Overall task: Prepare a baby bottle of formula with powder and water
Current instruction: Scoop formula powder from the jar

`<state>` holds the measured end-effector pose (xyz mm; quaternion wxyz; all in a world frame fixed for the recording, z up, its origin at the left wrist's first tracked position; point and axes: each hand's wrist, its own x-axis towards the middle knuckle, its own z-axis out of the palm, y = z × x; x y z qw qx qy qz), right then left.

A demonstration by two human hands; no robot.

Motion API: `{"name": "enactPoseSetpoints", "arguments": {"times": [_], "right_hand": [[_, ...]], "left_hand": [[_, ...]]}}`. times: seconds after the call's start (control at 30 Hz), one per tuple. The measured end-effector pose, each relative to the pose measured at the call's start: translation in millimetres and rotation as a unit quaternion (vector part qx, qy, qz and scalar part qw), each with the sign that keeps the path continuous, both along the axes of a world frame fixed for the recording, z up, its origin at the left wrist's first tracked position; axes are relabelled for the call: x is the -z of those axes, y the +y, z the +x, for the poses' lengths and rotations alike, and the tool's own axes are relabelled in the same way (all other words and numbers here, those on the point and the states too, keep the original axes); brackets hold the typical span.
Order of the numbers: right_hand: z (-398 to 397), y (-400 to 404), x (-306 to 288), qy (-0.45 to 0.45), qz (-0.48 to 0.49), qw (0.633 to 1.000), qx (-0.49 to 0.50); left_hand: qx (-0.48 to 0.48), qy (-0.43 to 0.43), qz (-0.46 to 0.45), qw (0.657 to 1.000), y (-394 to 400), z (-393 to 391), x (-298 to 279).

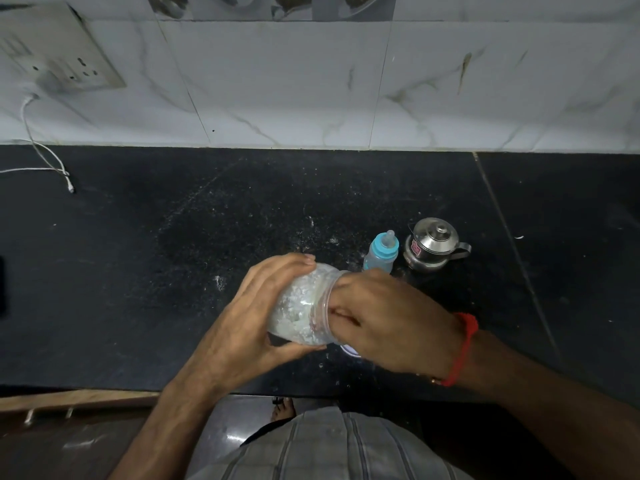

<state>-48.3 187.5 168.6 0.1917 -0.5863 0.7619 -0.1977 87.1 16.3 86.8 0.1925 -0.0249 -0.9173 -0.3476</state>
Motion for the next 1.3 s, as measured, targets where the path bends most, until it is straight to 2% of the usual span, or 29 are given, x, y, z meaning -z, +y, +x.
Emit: {"name": "enactPoseSetpoints", "arguments": {"times": [0.07, 0.13, 0.17, 0.23, 0.33, 0.6, 0.73, 0.83, 1.1, 1.17, 1.3], "right_hand": [[-5.8, 1.3, -4.1, -0.176, -0.032, 0.980, 0.090], [-13.7, 6.1, -3.3, -0.333, -0.041, 0.928, 0.160], [-17.3, 9.0, -3.0, -0.392, -0.043, 0.901, 0.183], [-23.1, 14.9, -0.7, -0.438, -0.052, 0.872, 0.213], [-26.6, 20.9, 0.2, -0.442, -0.076, 0.861, 0.240], [-29.2, 25.5, 11.7, -0.411, -0.092, 0.864, 0.275], [-29.1, 25.6, 21.8, -0.451, -0.079, 0.841, 0.286], [-27.0, 24.2, 28.6, -0.444, -0.077, 0.844, 0.289], [-25.1, 17.6, 48.9, -0.454, -0.077, 0.840, 0.285], [-26.1, 16.4, 54.5, -0.473, -0.075, 0.829, 0.290], [-35.7, 18.2, 69.8, -0.511, -0.100, 0.783, 0.340]], "left_hand": [[-0.015, 0.000, 0.007, 1.000, -1.0, 2.0, 2.5], [-0.035, 0.000, 0.027, 0.999, -2.0, 3.3, 4.4], [-0.048, -0.001, 0.043, 0.998, -2.1, 4.0, 5.0], [-0.073, -0.003, 0.075, 0.995, -1.7, 5.4, 5.3], [-0.101, -0.007, 0.116, 0.988, 0.0, 7.7, 5.9], [-0.120, -0.034, 0.168, 0.978, 5.8, 5.3, 18.3], [-0.122, -0.046, 0.169, 0.977, 7.6, 4.9, 23.2], [-0.138, -0.054, 0.142, 0.979, 8.9, 6.1, 22.9], [-0.174, -0.086, 0.140, 0.971, 4.7, 11.5, 33.5], [-0.175, -0.088, 0.156, 0.968, 2.2, 10.8, 39.1], [-0.204, -0.089, 0.201, 0.954, -8.1, 11.9, 52.8]]}}
